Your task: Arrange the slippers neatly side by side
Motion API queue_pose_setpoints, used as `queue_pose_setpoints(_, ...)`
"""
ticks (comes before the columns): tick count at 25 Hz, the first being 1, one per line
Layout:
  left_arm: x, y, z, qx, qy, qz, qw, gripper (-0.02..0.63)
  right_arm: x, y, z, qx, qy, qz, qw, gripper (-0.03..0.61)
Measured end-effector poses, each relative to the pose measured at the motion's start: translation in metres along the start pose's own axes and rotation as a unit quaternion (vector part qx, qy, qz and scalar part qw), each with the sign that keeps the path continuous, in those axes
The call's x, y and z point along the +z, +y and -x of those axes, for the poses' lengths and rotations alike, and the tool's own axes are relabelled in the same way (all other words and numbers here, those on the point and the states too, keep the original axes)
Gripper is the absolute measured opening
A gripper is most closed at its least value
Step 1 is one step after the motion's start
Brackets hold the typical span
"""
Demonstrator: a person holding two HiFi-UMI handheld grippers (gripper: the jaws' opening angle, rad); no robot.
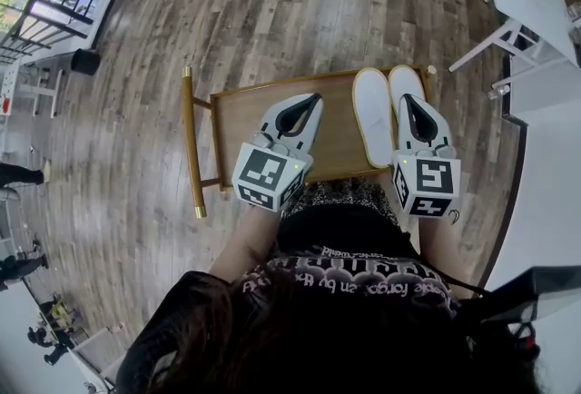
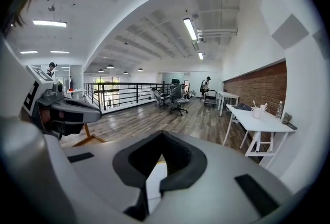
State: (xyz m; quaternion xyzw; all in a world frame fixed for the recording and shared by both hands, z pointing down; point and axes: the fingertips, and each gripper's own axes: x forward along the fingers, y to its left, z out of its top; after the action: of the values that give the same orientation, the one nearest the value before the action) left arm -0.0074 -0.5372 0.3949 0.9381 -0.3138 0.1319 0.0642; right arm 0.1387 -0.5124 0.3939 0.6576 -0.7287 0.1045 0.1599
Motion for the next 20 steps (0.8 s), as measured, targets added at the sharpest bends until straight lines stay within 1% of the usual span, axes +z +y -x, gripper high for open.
queue_pose_setpoints(4, 0.002, 0.001, 0.0, 0.005, 0.0, 0.001, 1.0, -0.003, 0.005, 0.001, -0.003, -0.005, -0.004, 0.006, 1.0, 0.003)
queue_pose_setpoints(7, 0.001, 0.007, 0.0, 0.017, 0.004, 0.009, 0.9998, -0.003, 0.008, 0.001, -0.005, -0.008, -0.007, 0.009, 1.0, 0.003)
queue_pose_setpoints(10, -0.001, 0.017, 0.001, 0.031, 0.005, 0.02, 0.9993, -0.003, 0.008, 0.002, -0.006, -0.009, -0.008, 0.008, 1.0, 0.003)
queue_pose_setpoints(13, 0.003, 0.031, 0.0, 0.045, -0.003, 0.027, 0.9986, -0.003, 0.011, 0.003, -0.009, -0.011, -0.011, 0.01, 1.0, 0.003)
queue_pose_setpoints(20, 0.022, 0.043, -0.01, 0.054, -0.023, 0.016, 0.9982, -0.003, 0.019, -0.005, -0.017, -0.019, -0.019, 0.008, 1.0, 0.003)
